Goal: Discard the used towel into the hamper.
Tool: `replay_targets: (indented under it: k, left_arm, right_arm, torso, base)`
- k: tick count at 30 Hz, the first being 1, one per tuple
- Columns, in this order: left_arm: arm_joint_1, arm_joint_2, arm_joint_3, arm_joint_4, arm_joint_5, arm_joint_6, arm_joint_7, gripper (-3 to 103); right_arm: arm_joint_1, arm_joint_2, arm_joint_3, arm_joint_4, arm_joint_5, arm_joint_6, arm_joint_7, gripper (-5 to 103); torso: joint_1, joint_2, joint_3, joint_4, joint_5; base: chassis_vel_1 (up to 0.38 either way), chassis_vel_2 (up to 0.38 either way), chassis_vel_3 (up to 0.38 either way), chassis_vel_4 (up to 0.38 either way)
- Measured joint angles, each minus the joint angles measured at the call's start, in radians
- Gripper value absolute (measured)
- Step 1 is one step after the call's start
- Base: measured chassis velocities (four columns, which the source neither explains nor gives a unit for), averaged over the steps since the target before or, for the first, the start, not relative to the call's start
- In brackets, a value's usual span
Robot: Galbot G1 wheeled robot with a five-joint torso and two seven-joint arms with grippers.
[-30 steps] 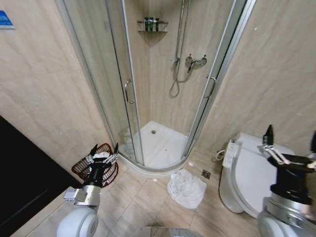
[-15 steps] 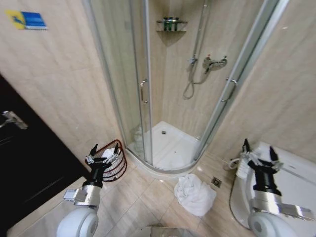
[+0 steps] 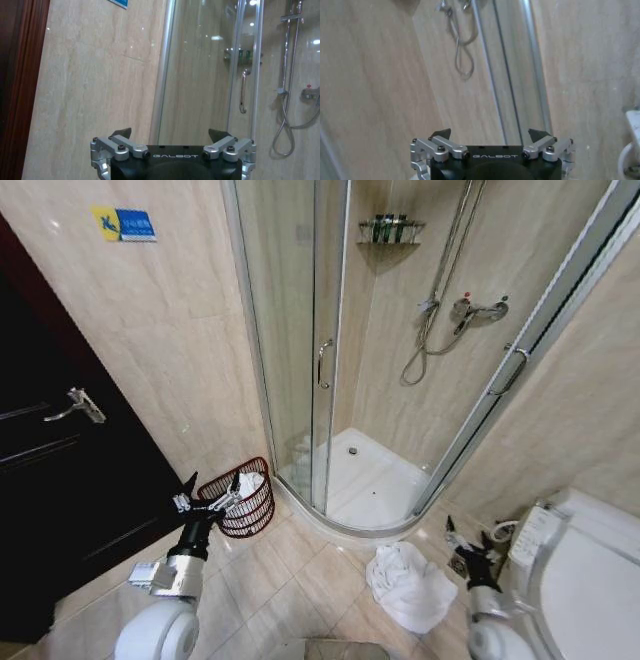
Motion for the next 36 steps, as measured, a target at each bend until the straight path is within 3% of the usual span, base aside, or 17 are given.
replay_targets:
  k: [8,14,24,28,32,36]
  left_arm:
    - [0.0,0.0,0.0,0.0,0.0,0.0,0.0,100]
    - [0.0,0.0,0.0,0.0,0.0,0.0,0.0,100]
    - [0.0,0.0,0.0,0.0,0.0,0.0,0.0,100]
    - [0.0,0.0,0.0,0.0,0.0,0.0,0.0,100]
    - [0.0,0.0,0.0,0.0,0.0,0.0,0.0,100]
    - [0.0,0.0,0.0,0.0,0.0,0.0,0.0,100]
  right_arm:
    - [-0.005,0.028,-0.021,-0.09,-0.098,0.105,-0.025,100]
    - [-0.008,0.03,-0.019,-0.165,-0.129,0.196,-0.022,100]
    - [-0.005,0.02,-0.004,-0.256,-0.137,0.247,-0.061,100]
    - [0.02,0.021,-0.003,-0.338,-0.15,0.302,-0.086,100]
    - [0.07,0.028,0.002,-0.457,-0.207,0.413,-0.084,100]
    - [0.091,0.028,0.002,-0.514,-0.215,0.452,-0.083,100]
  torso:
    - [-0.002,-0.005,-0.003,-0.0002,-0.0002]
    - [-0.018,-0.038,-0.02,-0.0002,-0.0002]
    - [-0.041,-0.091,-0.05,-0.0002,-0.0002]
    - [-0.051,-0.112,-0.061,-0.0001,-0.0002]
    - [-0.064,-0.142,-0.077,0.0001,-0.0002]
    - [-0.074,-0.164,-0.089,-0.0002,-0.0002]
  base:
    - [0.0,0.0,0.0,0.0]
    - [0.0,0.0,0.0,0.0]
    - [0.0,0.0,0.0,0.0]
    - [0.0,0.0,0.0,0.0]
    - [0.0,0.0,0.0,0.0]
    - [0.0,0.0,0.0,0.0]
